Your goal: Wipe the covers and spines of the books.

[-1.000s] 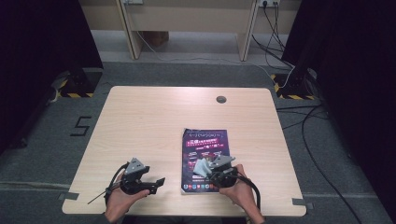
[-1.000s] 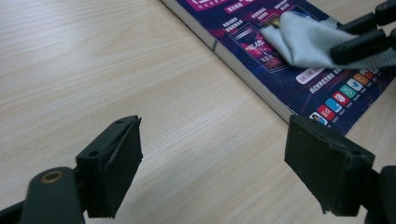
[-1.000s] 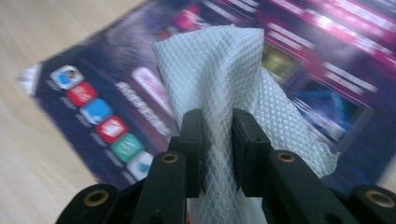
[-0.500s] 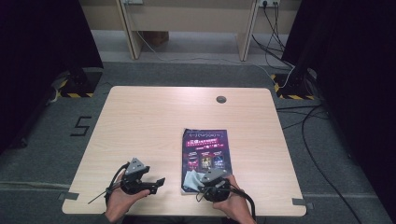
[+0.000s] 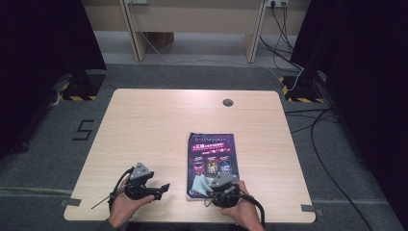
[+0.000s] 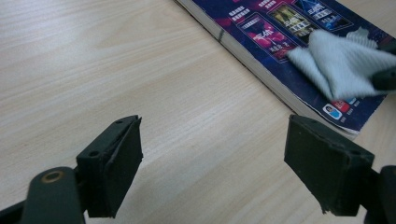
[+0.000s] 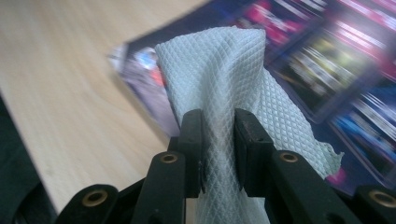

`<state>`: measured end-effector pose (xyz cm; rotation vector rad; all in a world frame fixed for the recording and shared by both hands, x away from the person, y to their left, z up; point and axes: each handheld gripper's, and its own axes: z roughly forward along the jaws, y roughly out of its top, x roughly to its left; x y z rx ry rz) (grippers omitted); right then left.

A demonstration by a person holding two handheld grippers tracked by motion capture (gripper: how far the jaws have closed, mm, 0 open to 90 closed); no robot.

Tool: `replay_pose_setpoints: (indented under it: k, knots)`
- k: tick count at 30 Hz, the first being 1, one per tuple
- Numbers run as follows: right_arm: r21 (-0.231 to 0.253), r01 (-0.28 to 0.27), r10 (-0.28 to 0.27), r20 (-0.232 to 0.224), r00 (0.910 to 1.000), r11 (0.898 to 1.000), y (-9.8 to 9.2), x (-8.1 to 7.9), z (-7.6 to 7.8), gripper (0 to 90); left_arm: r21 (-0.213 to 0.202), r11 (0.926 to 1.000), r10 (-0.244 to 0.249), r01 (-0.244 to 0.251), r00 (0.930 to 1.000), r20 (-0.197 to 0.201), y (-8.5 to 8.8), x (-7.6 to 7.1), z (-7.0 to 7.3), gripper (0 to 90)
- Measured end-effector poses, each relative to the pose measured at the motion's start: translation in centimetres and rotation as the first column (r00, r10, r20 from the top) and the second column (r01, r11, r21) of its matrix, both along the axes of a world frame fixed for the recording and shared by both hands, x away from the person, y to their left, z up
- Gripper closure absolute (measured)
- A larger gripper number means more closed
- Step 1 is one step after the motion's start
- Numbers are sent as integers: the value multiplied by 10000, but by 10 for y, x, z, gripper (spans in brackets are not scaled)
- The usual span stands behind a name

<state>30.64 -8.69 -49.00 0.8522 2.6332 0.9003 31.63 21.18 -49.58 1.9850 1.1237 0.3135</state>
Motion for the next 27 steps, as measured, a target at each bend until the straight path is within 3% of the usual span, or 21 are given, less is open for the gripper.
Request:
replay_pose_setpoints:
  k: [4, 9, 12, 16, 21, 24, 27]
  knots:
    - [1, -514, 514, 85, 9986, 9987, 21, -5, -1, 749, -61, 10000, 33, -33, 10000, 13, 0, 0, 0, 184]
    - [310, -541, 545, -127, 9984, 9981, 18, -4, -1, 757, -37, 10000, -8, 8, 10000, 25, 0, 0, 0, 184]
    - [248, -337, 343, -202, 9992, 9991, 7, -3, 0, 758, -8, 10000, -10, 10, 10000, -24, 1, -1, -1, 184]
    - [231, 387, -381, -272, 9989, 9990, -23, 4, 0, 759, -3, 10000, -36, 36, 10000, -31, -1, -1, -1, 184]
    - [210, 1509, -1505, -196, 9884, 9883, -62, 10, 1, 760, -116, 9991, -414, 413, 9991, -71, -15, -3, -2, 184]
    - [281, 1610, -1606, -164, 9869, 9866, -66, 6, 0, 746, -136, 9970, -764, 762, 9970, -110, -31, -4, -3, 184]
    - [141, 1310, -1310, -66, 9914, 9913, -58, -1, 0, 743, -88, 9955, -940, 939, 9955, -104, -51, -3, -6, 183]
